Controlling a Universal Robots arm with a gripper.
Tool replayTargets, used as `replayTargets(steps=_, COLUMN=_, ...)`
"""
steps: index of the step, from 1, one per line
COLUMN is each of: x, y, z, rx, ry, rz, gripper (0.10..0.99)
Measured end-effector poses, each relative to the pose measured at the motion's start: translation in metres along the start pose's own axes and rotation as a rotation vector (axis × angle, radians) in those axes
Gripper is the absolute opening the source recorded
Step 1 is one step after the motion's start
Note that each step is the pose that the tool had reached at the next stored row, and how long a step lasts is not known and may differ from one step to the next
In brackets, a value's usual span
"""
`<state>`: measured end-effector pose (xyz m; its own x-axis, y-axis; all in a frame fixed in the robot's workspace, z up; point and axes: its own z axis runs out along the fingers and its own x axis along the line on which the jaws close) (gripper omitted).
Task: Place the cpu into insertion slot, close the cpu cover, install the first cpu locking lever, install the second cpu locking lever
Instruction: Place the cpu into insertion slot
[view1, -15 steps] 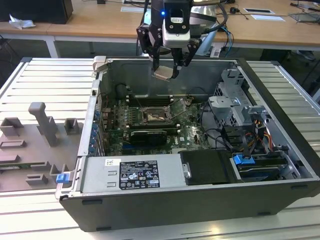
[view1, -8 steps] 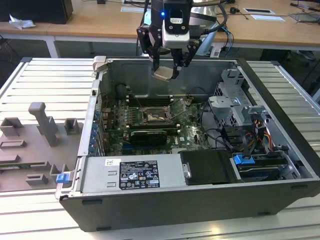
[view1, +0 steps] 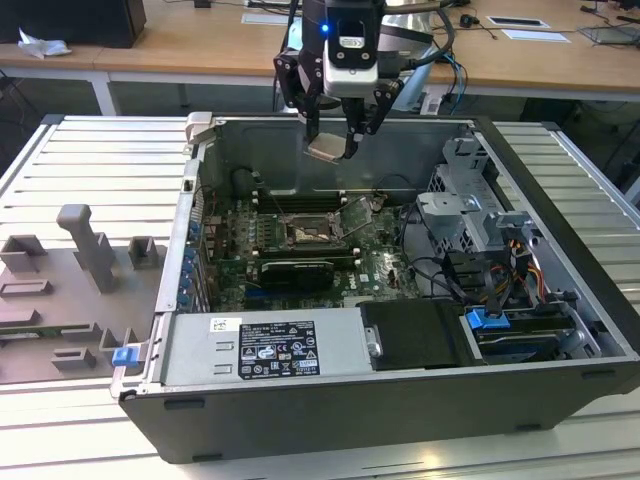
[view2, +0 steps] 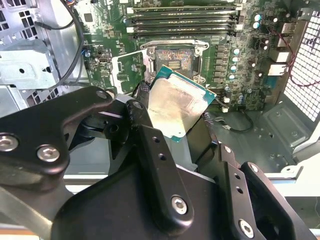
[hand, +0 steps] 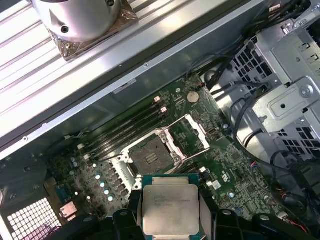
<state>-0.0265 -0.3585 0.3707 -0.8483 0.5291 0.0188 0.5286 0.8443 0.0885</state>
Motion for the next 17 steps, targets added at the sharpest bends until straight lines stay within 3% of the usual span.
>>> replayTargets(steps=17, x=0.0, y=-0.0002, z=0.0029, rx=0.0, ry=-0.0067, rz=0.086, gripper=0.545)
